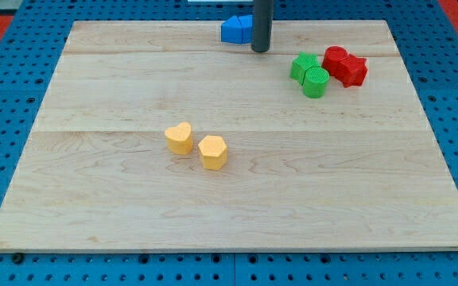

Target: Slide the green blocks towards bottom

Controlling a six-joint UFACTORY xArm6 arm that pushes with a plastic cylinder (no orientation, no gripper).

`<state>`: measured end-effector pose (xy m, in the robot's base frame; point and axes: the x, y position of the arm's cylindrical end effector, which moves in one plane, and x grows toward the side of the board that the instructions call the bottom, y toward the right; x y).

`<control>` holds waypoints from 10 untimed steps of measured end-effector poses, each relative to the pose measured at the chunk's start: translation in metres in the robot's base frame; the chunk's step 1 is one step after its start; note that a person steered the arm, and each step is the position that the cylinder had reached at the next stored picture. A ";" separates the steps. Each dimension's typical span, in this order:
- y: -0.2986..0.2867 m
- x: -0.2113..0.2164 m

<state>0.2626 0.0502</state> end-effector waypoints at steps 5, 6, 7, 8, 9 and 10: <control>0.005 0.000; 0.017 0.005; 0.028 0.015; 0.042 0.023; 0.055 0.032; 0.066 0.039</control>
<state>0.3015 0.1158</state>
